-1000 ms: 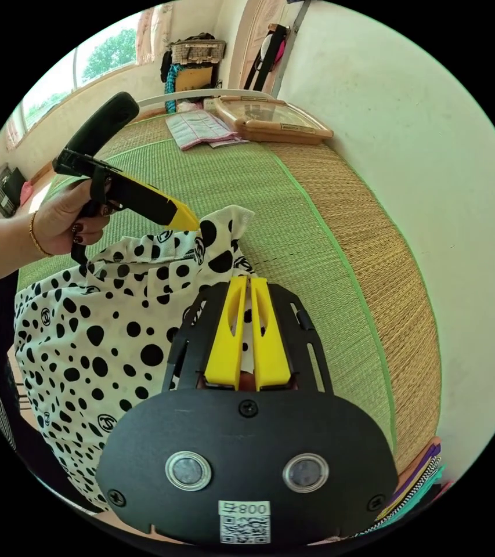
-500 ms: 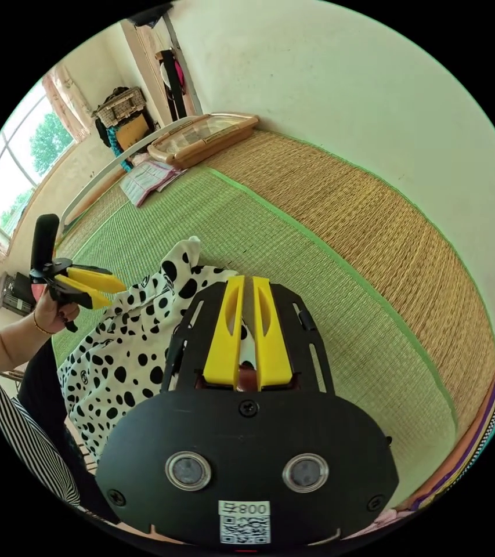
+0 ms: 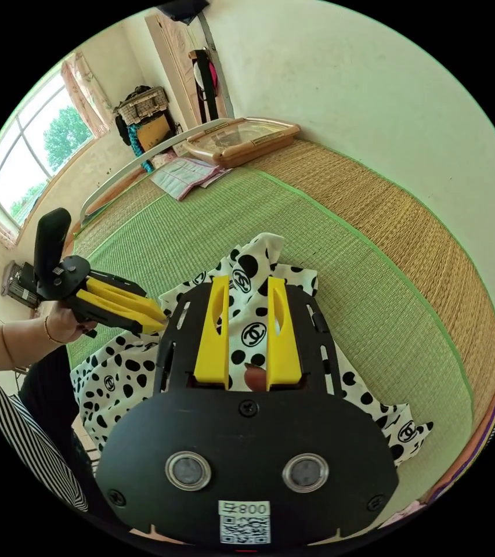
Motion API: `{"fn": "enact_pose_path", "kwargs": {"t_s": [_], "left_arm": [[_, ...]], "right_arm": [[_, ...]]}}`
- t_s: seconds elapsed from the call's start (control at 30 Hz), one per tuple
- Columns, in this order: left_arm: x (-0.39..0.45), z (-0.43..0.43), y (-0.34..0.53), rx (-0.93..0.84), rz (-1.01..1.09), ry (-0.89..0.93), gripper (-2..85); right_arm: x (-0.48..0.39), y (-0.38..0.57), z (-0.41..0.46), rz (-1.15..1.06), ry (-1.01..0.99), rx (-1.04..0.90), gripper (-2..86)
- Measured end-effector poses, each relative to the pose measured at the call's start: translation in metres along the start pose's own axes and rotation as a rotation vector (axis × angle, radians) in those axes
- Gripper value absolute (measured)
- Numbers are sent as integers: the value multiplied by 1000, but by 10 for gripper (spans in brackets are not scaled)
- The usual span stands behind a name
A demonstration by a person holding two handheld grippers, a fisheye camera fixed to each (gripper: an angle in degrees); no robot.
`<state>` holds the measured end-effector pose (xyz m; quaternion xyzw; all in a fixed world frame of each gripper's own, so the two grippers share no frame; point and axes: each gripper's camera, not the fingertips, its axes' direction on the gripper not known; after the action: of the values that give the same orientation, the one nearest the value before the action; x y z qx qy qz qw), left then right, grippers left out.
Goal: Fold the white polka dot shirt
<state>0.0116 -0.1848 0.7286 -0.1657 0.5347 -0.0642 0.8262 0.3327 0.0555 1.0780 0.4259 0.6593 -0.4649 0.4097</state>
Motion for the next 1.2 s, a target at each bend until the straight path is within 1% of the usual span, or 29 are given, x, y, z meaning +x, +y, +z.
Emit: {"fn": "enact_pose_path", "kwargs": {"t_s": [0.07, 0.13, 0.17, 0.23, 0.3, 0.4, 0.53, 0.6, 0.73, 0.8, 0.87, 1.0, 1.03, 1.1, 1.2], "left_arm": [[9, 2, 3, 2, 10, 0, 70], [14, 13, 3, -51, 22, -24, 66], [17, 22, 4, -83, 36, -39, 52], [22, 25, 6, -71, 44, -77, 33], [25, 26, 8, -78, 36, -73, 20], [32, 20, 16, -39, 30, -60, 9], [40, -4, 29, 71, 17, -12, 4], [44, -14, 34, 108, 12, -27, 3], [34, -18, 43, 127, -42, -54, 5], [22, -13, 46, 120, -96, -31, 6], [15, -10, 50, 136, -131, 47, 9], [17, -16, 52, 170, -160, 14, 6], [21, -18, 51, 191, -136, 32, 6], [35, -16, 47, 174, -71, 47, 6], [53, 7, 39, 42, -5, -24, 3]], "right_arm": [[-1, -9, 15, 10, 11, -25, 91], [4, -13, 26, 33, 37, -53, 72], [8, -15, 32, 49, 49, -70, 55], [14, -16, 36, 61, 31, -87, 33], [19, -15, 32, 75, 24, -77, 21], [30, -10, 13, 98, -11, -32, 12], [43, -9, -27, 131, -113, 83, 7], [47, -11, -38, 136, -157, 121, 7], [50, -27, -25, 144, -176, 91, 8], [54, -36, -5, 163, -189, 33, 9], [63, -46, 18, 196, -207, -31, 10], [74, -56, 21, 241, -256, -17, 12], [73, -59, 22, 242, -249, -23, 14], [71, -63, 28, 237, -239, -51, 17], [66, -64, 30, 232, -224, -57, 31]]}}
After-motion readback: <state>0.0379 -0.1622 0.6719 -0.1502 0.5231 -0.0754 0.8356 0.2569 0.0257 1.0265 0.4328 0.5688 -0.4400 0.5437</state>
